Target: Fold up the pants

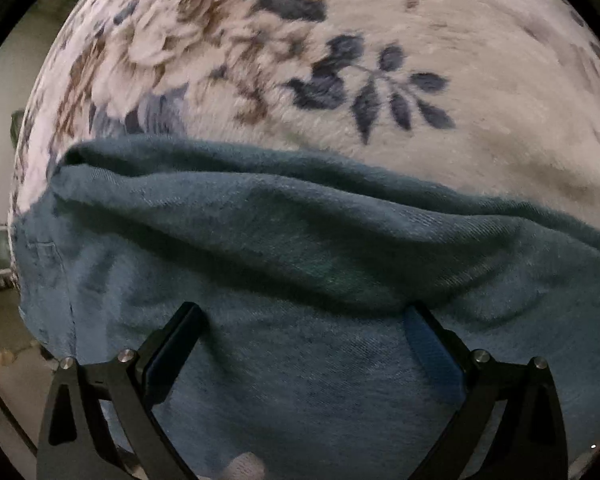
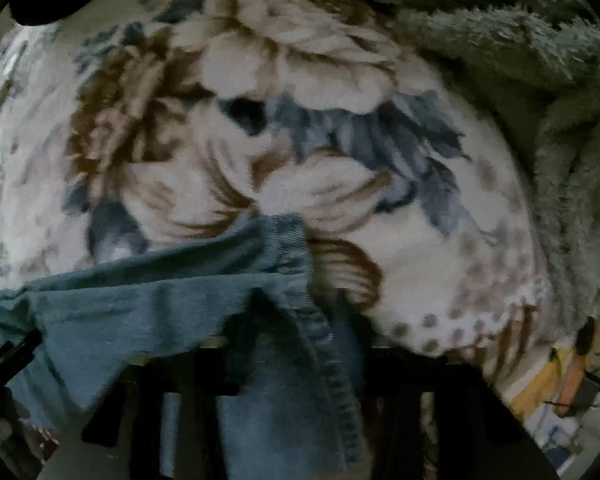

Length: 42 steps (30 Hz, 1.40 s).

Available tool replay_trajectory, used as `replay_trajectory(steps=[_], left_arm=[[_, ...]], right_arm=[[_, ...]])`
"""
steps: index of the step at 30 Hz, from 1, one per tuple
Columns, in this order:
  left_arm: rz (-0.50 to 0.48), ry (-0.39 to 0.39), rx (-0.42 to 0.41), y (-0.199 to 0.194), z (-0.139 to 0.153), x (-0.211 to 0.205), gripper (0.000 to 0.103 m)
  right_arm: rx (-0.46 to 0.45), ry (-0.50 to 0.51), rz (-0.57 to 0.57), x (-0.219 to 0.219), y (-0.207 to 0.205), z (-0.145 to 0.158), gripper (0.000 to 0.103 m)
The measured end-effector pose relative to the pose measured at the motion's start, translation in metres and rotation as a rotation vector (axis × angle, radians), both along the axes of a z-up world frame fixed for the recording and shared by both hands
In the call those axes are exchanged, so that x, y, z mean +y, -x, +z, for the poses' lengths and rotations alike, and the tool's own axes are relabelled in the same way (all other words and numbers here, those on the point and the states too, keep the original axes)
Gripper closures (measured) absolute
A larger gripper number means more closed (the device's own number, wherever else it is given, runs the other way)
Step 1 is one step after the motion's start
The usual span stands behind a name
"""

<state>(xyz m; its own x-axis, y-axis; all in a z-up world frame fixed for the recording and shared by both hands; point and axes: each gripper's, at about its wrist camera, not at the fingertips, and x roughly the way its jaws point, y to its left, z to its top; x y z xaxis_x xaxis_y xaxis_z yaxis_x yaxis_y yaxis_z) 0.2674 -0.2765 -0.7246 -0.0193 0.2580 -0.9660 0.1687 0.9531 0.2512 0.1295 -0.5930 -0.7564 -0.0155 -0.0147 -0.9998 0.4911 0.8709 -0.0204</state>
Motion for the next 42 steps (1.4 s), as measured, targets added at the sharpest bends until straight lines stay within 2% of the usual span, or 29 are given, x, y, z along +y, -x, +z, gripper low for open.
replay_trajectory(steps=[5,8,11,13,17,19,21,23,25,26,27,30,34,38,42], left_arm=[[0.039,0.013,0.024,-0.006,-0.004,0.011,0.0],[0.086,0.053,0.062,-0.007,-0.011,0.019,0.0],[0.1,0.068,0.114,-0.015,-0.008,0.024,0.0],[0.102,0.083,0.052,-0.017,0.008,0.027,0.0],[0.067,0.055,-0.063,-0.015,0.039,0.026,0.0],[0.055,0.046,-0.084,-0.016,0.046,0.024,0.0],[0.028,0.033,-0.095,-0.016,0.046,0.019,0.0],[-0.007,0.014,-0.085,-0.013,0.044,0.008,0.0],[-0.042,0.02,-0.092,-0.004,0.044,0.0,0.0],[-0.052,0.023,-0.096,0.002,0.043,-0.01,0.0],[-0.071,0.029,-0.095,0.008,0.042,-0.015,0.0],[-0.111,0.026,-0.072,0.021,0.033,-0.029,0.0],[-0.107,0.04,-0.035,0.034,0.005,-0.033,0.0],[-0.016,0.145,0.002,0.024,-0.005,-0.016,0.0],[-0.002,0.183,0.044,0.012,-0.012,-0.008,0.0]], right_arm=[[-0.063,0.152,0.119,0.027,0.008,0.022,0.087],[-0.1,0.187,0.171,0.032,0.012,0.034,0.087],[-0.134,0.218,0.21,0.034,-0.001,0.054,0.087],[-0.15,0.242,0.221,0.035,-0.01,0.063,0.087],[-0.154,0.263,0.2,0.03,-0.025,0.071,0.087],[-0.078,0.202,0.184,0.025,-0.032,0.058,0.087],[-0.002,0.089,0.142,0.014,-0.036,0.04,0.085],[-0.033,0.021,0.039,-0.005,-0.028,0.044,0.082],[-0.087,-0.01,-0.091,-0.028,-0.011,0.06,0.065],[-0.122,-0.039,-0.164,-0.039,0.003,0.068,0.052],[-0.145,-0.059,-0.222,-0.046,0.015,0.073,0.049],[-0.172,-0.195,-0.399,-0.056,0.065,0.072,0.049],[-0.177,-0.384,-0.533,-0.035,0.111,0.037,0.049],[-0.219,-0.48,-0.599,-0.006,0.132,-0.002,0.049],[-0.366,-0.517,-0.711,0.007,0.144,-0.027,0.049]])
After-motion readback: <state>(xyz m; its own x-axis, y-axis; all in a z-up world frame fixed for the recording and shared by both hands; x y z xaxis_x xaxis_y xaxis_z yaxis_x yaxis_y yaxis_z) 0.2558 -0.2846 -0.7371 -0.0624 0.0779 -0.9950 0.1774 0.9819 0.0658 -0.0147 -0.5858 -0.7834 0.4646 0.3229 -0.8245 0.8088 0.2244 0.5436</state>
